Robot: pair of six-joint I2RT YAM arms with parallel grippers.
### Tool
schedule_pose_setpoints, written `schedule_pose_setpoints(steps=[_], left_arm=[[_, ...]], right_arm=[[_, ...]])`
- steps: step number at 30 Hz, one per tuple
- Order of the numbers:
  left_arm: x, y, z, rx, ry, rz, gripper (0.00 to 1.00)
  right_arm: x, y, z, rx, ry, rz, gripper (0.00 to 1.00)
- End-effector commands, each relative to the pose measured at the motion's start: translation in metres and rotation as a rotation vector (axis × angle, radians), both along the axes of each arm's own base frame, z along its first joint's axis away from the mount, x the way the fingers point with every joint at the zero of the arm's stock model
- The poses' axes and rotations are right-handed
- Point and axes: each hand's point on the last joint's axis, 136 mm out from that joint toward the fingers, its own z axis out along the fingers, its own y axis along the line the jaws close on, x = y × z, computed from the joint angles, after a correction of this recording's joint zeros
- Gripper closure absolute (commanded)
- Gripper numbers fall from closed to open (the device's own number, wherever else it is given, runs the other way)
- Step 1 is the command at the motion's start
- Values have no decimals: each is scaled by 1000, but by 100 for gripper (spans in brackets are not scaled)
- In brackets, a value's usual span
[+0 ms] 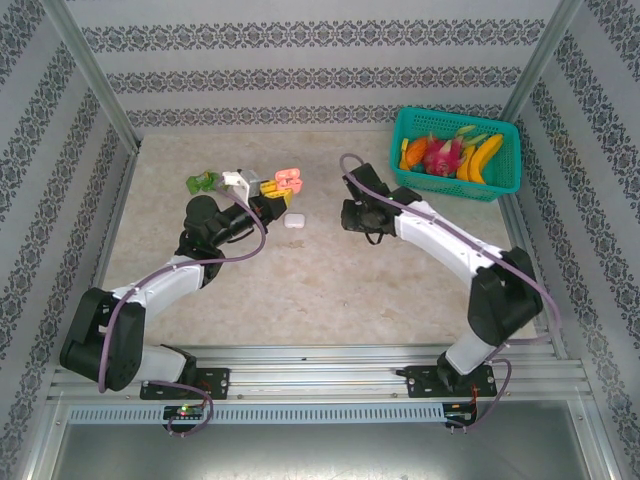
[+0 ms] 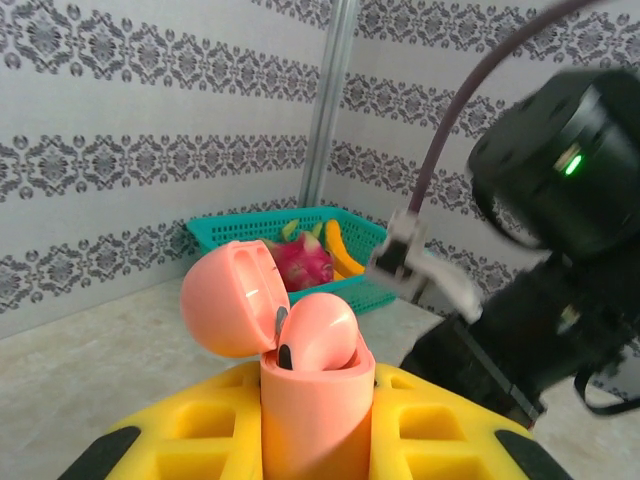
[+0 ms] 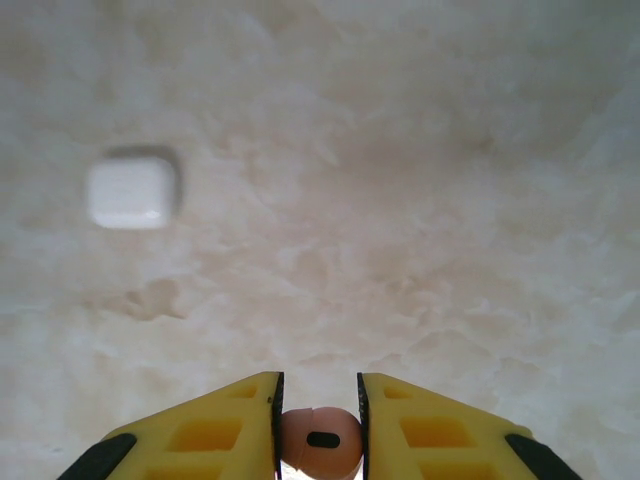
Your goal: Insert the wireless bluetooth earbuds into the charging case
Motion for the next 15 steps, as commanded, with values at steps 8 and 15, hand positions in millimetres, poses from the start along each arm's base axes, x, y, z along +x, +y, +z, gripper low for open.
schedule_pose_setpoints(steps=[8, 15], left_arm=[[-12, -19, 15, 1, -33, -165, 100], [-18, -41, 8, 10, -1, -277, 100]], right_arm=[[-4, 8, 141, 167, -420, 65, 74], [-20, 14, 196, 226, -600, 137, 73]])
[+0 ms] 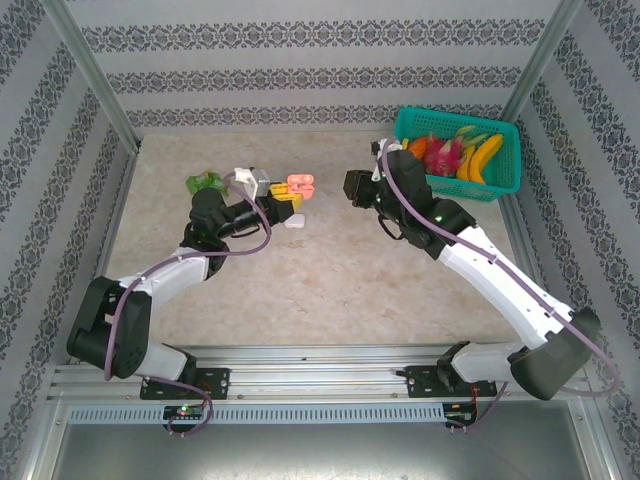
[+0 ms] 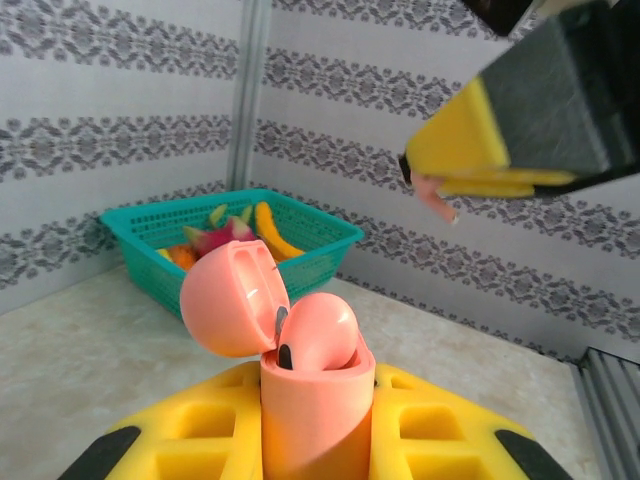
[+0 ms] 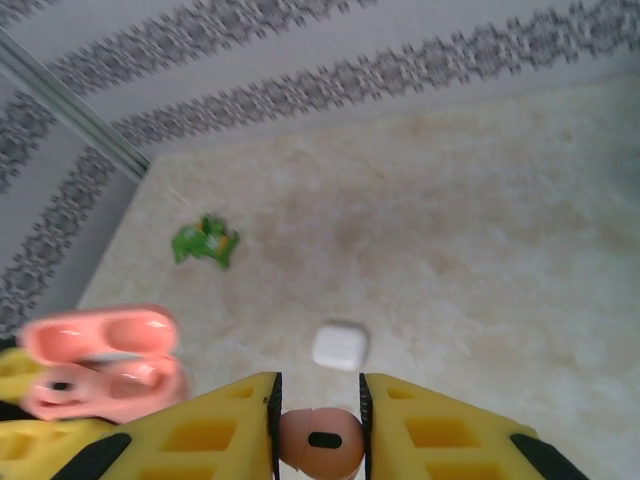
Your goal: Insert the wireless bluetooth earbuds into the charging case
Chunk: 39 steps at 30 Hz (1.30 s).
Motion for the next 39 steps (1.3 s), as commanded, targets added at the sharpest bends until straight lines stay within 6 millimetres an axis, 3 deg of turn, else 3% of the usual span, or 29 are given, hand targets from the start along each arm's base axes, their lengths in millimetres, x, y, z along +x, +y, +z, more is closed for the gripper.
schedule_pose_setpoints(steps=[1, 6, 21, 39], left_arm=[[-9, -17, 9, -9, -3, -100, 100], [-9, -31, 14, -17, -6, -144, 100], [-10, -40, 45, -106, -95, -158, 100], [-33, -51, 65, -49, -220, -186, 100]], right_arm=[[-5, 5, 34, 19, -135, 33, 73], [-8, 12, 46, 36, -184, 61, 73], [-14, 33, 42, 67, -194, 121, 74], [-19, 34, 41, 77, -205, 129, 74]])
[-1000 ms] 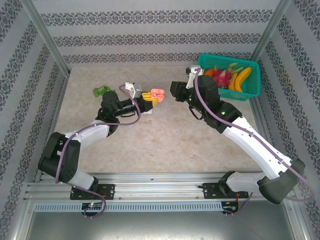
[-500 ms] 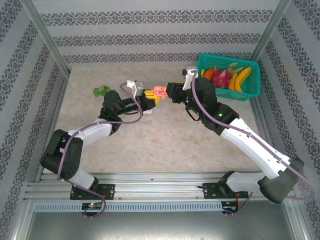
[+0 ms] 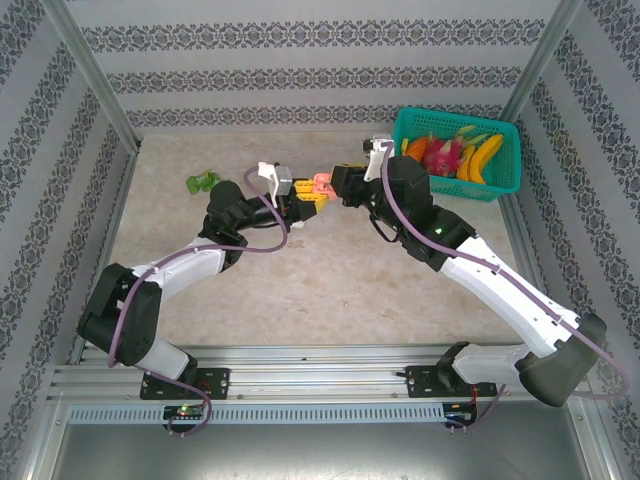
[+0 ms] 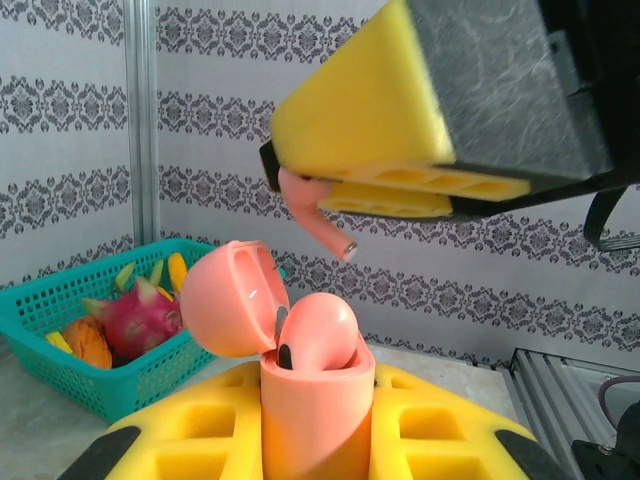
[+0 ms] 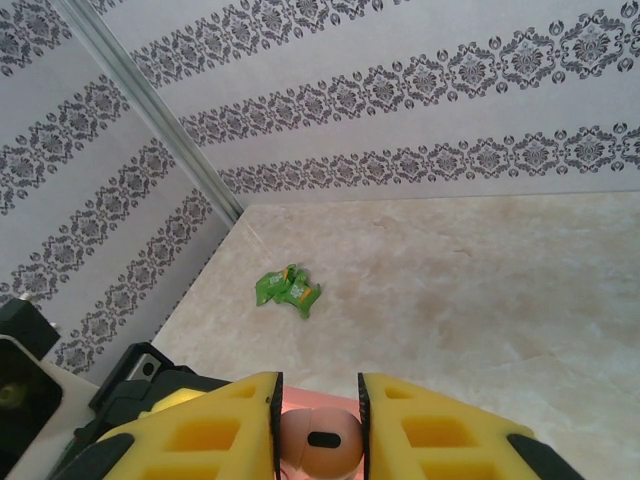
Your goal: Insert the wireless bluetooth earbuds into the charging case
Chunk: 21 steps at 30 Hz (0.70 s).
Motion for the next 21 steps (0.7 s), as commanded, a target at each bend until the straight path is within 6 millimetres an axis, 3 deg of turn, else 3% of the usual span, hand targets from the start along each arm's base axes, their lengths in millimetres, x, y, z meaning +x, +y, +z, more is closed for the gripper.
schedule_pose_setpoints(steps=[1, 21], left_arm=[[-13, -2, 29, -17, -101, -20, 100], [-17, -5, 34, -15, -106, -36, 100]], right_arm=[[-7, 3, 4, 6, -31, 20, 74], [-4, 1, -3, -4, -23, 4, 75]])
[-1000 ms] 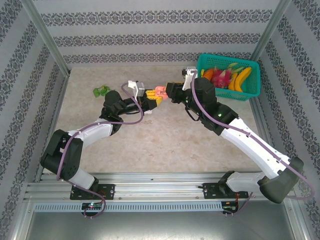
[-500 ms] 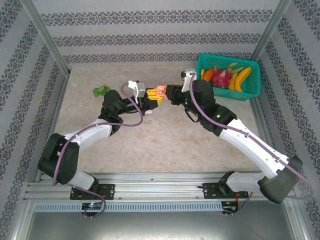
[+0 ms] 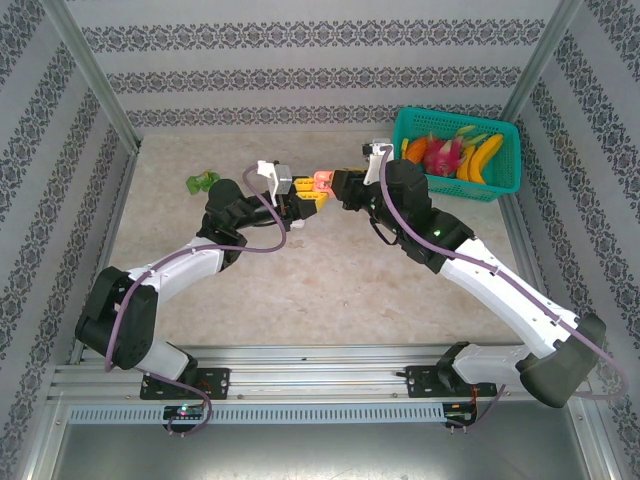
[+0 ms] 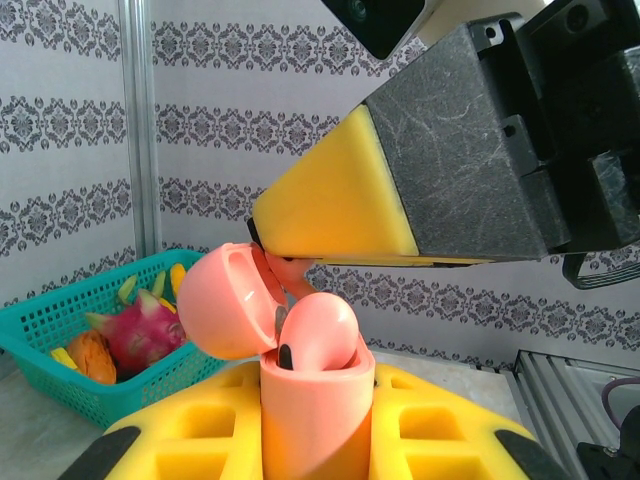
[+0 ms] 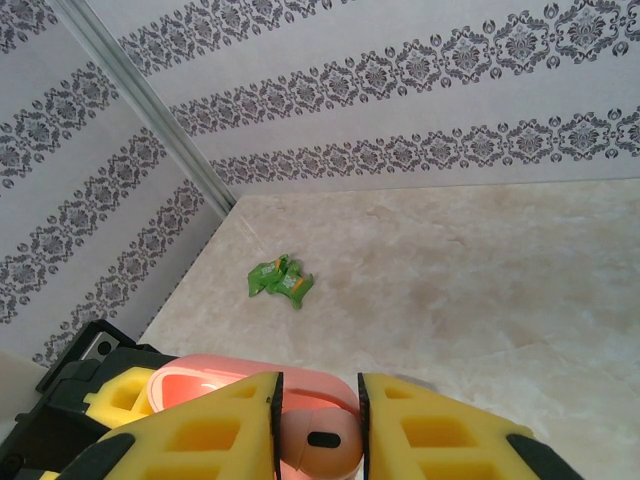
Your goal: Insert the wireless bluetooth earbuds into the charging case
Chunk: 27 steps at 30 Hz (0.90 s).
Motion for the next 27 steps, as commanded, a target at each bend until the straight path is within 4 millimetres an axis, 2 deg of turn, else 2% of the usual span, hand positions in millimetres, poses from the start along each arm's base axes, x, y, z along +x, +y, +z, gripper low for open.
schedule_pose_setpoints(steps=[1, 15, 22, 27], left_arm=[[-14, -5, 25, -18, -84, -36, 100], [-10, -2, 34, -65, -70, -12, 100], [-8, -2, 38, -81, -68, 0, 100], [-5, -2, 37, -81, -62, 6, 100]], right_arm=[[-2, 3, 7, 6, -38, 7, 75], [-5, 8, -6, -11, -67, 13, 76], [-14, 16, -15, -57, -103, 56, 76], [-23, 28, -19, -81, -119, 117, 76]])
